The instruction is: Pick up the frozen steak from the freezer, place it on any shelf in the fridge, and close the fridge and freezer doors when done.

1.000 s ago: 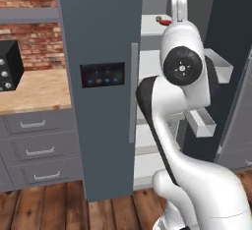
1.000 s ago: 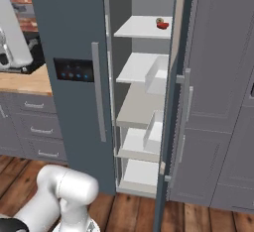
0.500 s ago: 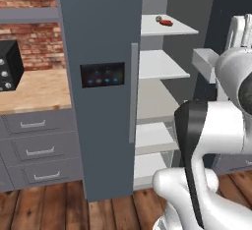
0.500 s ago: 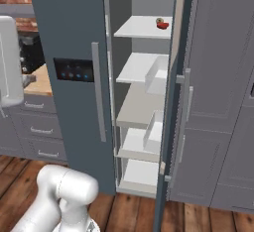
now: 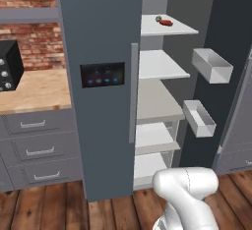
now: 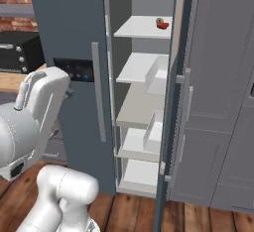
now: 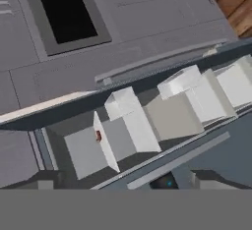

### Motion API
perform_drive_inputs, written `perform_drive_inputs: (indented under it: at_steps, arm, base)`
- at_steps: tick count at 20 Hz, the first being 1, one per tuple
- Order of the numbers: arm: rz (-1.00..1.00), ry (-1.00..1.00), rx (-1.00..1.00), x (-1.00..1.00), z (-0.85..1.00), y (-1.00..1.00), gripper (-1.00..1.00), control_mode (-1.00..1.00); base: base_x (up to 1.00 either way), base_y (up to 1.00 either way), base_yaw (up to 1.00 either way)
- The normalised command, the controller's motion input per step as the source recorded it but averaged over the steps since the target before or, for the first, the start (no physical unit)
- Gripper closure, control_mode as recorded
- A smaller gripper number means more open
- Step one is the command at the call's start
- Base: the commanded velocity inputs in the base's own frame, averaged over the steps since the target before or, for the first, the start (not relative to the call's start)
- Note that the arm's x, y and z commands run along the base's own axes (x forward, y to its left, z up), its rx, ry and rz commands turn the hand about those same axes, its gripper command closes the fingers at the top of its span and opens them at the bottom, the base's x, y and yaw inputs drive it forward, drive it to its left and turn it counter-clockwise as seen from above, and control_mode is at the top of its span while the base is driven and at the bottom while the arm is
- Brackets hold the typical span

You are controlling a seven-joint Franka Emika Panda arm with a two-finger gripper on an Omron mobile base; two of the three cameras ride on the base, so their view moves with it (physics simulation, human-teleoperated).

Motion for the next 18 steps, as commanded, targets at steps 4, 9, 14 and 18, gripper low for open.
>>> perform_drive_inputs:
  at_steps: [4,9,14,18]
  arm:
    - [0.23,0.00,0.36,-0.85,-0.03,-1.00,-1.00,-1.00]
    - [0.29,0.02,0.23,0.17,-0.12,-1.00,-1.00,-1.00]
    - [0.21,0.01,0.29,0.94,-0.98,-1.00,-1.00,-1.00]
    - [0.13,-0.15,0.27,1.00,-1.00,-0.86,-1.00,-1.00]
  base:
    - [0.00,0.00,0.00]
    - [0.00,0.00,0.00]
    - [0.00,0.00,0.00]
    - [0.00,0.00,0.00]
